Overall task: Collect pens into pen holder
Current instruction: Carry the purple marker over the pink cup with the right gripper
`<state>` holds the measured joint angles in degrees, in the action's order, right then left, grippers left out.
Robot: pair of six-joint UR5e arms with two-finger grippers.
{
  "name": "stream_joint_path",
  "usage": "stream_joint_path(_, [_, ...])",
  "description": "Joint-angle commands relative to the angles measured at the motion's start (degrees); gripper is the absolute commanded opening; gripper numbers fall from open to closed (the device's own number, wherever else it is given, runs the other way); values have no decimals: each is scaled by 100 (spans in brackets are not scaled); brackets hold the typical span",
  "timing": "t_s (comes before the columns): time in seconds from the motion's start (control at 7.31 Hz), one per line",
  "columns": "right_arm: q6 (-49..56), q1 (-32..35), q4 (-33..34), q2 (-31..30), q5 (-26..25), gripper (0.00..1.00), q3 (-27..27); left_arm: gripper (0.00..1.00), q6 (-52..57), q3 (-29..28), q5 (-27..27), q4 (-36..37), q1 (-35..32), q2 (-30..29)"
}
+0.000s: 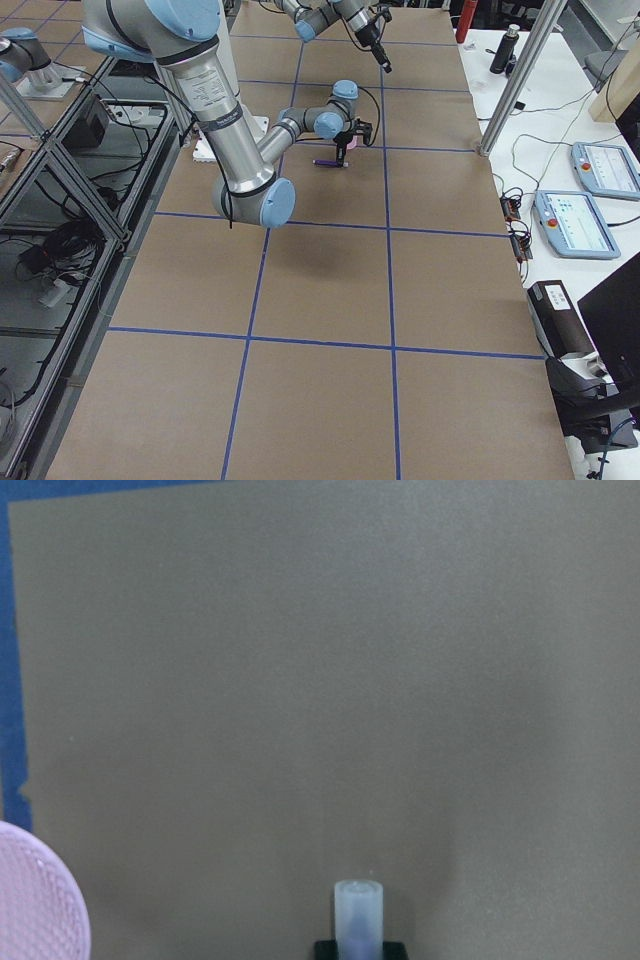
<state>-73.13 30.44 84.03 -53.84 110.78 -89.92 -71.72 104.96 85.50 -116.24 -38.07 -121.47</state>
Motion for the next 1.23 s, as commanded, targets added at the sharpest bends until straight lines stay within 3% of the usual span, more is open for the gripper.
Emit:
stream_joint_path(0.0, [-26,338,43,-74,276,0,-453,100,0,-11,-6,-4,-7,0])
stream_joint_path(0.41, [-34,568,-71,-303,199,0,-1227,100,26,-28,2,101,-95,9])
stream_joint_path(0.55, [-61,621,-141,-303,-80,0,-1577,100,148,-141,11,102,-191,87])
stream_joint_path(0.82, [-70,849,-682,-285,-310,0,-1835,100,439,-195,20,102,-306,272])
stream_joint_path(1.09, [-61,545,-1674,-267,-1824,0,-1801,100,430,-195,221,93,-394,351])
